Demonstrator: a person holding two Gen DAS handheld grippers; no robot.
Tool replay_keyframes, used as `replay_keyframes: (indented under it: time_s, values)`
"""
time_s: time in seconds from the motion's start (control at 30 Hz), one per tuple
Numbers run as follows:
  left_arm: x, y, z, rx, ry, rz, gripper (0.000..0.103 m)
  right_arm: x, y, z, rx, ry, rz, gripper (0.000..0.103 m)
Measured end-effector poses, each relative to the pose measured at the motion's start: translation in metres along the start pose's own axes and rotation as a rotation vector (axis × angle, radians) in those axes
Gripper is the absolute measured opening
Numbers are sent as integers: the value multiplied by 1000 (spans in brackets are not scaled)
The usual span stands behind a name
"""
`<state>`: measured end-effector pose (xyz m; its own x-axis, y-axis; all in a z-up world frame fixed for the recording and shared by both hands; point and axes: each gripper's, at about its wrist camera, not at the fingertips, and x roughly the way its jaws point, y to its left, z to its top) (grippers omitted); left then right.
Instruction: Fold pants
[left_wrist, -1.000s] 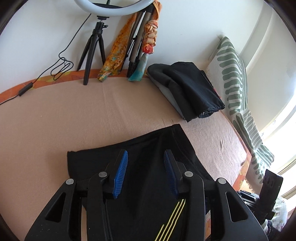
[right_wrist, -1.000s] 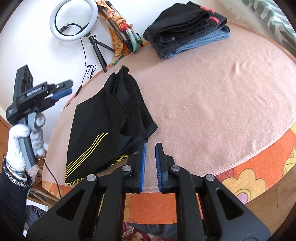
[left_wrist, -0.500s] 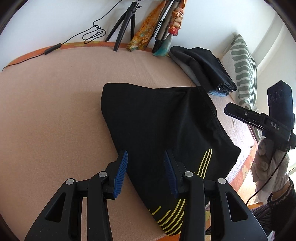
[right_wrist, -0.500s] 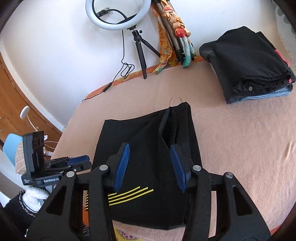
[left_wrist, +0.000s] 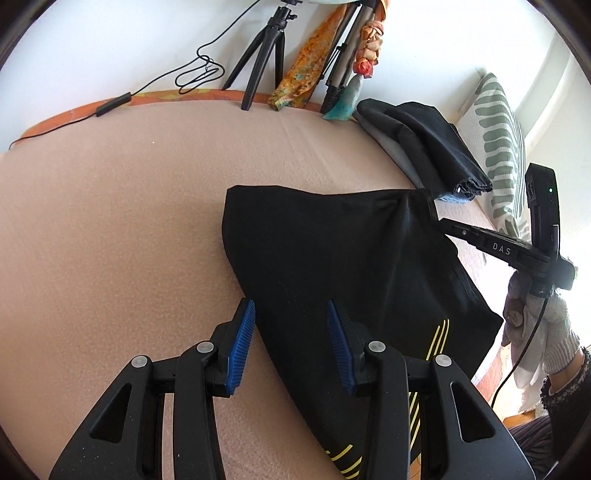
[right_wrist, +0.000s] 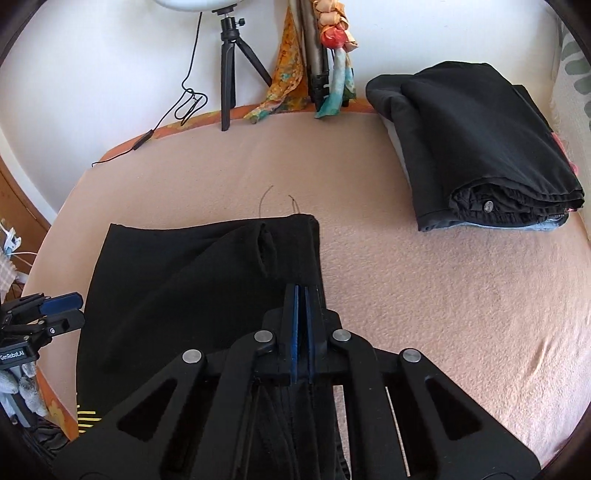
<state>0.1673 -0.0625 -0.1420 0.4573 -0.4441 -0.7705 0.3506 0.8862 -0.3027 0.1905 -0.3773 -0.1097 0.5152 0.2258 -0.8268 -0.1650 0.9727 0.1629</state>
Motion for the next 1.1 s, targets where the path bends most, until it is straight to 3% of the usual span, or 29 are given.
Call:
replay_keyframes:
  time_s: [0.1, 0.23, 0.33, 0.37, 0.43, 0.57, 0.6, 0.67, 0.8, 0.87, 0.93, 1.0, 1.1]
  values:
    - [0, 1, 13, 2, -30, 21, 39, -3, -15, 4, 62, -10, -28, 5]
    - [3, 5, 30, -42, -64, 18, 39, -19, -8, 17, 59, -75, 95, 8]
    - [9, 9, 39, -63, -71, 24, 39, -18, 11, 26, 1, -76, 137, 22]
    - [11, 11, 41, -70, -69, 31, 40, -13, 14, 27, -6, -67, 126, 24]
    - [18, 14, 43, -79, -60, 45, 50, 0, 18, 28, -14, -36, 99, 27]
    - [32, 24, 45, -77, -35, 96, 51, 19, 20, 25, -21, 7, 60, 27]
    - [35, 27, 45, -84, -31, 106, 51, 21, 20, 26, -21, 6, 60, 26]
    - [39, 33, 46, -106, -29, 102, 51, 22, 18, 27, -17, 0, 73, 6]
    - [49, 39, 50, -118, -33, 81, 50, 17, 19, 29, -27, -20, 117, 4]
    - [51, 41, 50, -126, -35, 57, 38, 14, 21, 29, -44, -29, 121, 3]
    - [51, 39, 51, -121, -41, 30, 18, 12, 21, 29, -47, -35, 118, 3]
    - [47, 34, 51, -92, -68, 33, 12, 12, 19, 28, -47, -40, 101, 3]
    - [42, 35, 53, -92, -99, 50, 9, 11, 12, 28, -36, -47, 83, 3]
